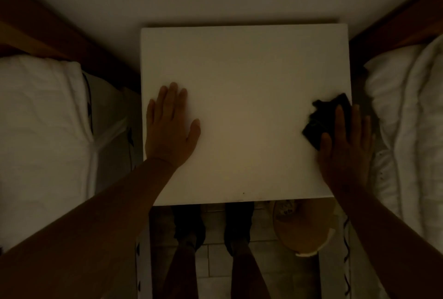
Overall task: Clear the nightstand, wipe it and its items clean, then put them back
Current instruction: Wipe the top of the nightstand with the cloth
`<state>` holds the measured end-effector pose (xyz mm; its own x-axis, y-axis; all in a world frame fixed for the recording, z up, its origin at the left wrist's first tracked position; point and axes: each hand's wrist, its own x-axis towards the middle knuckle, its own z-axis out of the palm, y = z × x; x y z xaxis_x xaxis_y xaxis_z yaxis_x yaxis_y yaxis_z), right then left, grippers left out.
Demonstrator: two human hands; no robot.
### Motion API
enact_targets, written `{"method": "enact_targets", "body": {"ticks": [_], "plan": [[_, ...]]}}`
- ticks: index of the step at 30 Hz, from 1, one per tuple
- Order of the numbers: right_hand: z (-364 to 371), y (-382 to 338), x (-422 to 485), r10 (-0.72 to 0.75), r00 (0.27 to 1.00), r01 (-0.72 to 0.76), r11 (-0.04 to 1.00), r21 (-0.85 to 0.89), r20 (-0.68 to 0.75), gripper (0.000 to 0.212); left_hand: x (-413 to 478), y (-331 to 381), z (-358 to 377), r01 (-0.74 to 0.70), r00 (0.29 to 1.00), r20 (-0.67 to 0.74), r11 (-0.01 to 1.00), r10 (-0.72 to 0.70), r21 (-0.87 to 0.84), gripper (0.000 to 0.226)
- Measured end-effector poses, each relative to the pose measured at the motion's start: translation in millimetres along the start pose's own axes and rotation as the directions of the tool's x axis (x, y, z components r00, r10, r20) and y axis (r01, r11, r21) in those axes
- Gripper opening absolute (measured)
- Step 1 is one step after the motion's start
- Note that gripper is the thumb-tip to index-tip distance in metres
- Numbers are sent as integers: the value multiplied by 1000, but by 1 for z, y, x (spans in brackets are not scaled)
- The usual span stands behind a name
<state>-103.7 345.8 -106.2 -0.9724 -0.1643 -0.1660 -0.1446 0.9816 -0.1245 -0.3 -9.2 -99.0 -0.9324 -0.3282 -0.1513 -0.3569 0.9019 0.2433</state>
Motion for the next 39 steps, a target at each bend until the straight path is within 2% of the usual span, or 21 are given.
{"method": "enact_targets", "body": {"ticks": [11, 18, 23, 27, 30, 35, 37, 39], "plan": [[8, -36, -88, 215, 975, -216, 976, 20, 53, 60, 0, -5, 5, -20, 1000, -6, 999, 20, -29, 68], [24, -132, -133, 244, 966, -249, 967, 54, 91, 62, -1, -6, 5, -33, 999, -11, 998, 33, -52, 67], [38, -205, -164, 117, 983, -130, 988, 84, 139, 62, -1, -10, 5, -42, 999, -13, 991, 41, -126, 66], [46, -252, -183, -60, 983, 40, 992, 120, 171, 64, -1, -12, -1, -52, 999, -10, 970, 51, -237, 65], [48, -270, -194, -218, 954, 195, 973, 125, 207, 65, -2, -12, -7, -58, 998, -7, 938, 59, -342, 58], [36, -265, -189, -442, 860, 406, 895, 184, 254, 74, -7, -26, -21, -83, 991, 59, 898, 120, -431, 49], [26, -257, -182, -502, 831, 438, 856, 276, 239, 64, -18, -34, -26, -77, 985, 101, 884, 138, -461, 47], [15, -248, -175, -521, 832, 426, 821, 380, 192, 54, -38, -42, -29, -80, 975, 148, 885, 165, -459, 44]]}}
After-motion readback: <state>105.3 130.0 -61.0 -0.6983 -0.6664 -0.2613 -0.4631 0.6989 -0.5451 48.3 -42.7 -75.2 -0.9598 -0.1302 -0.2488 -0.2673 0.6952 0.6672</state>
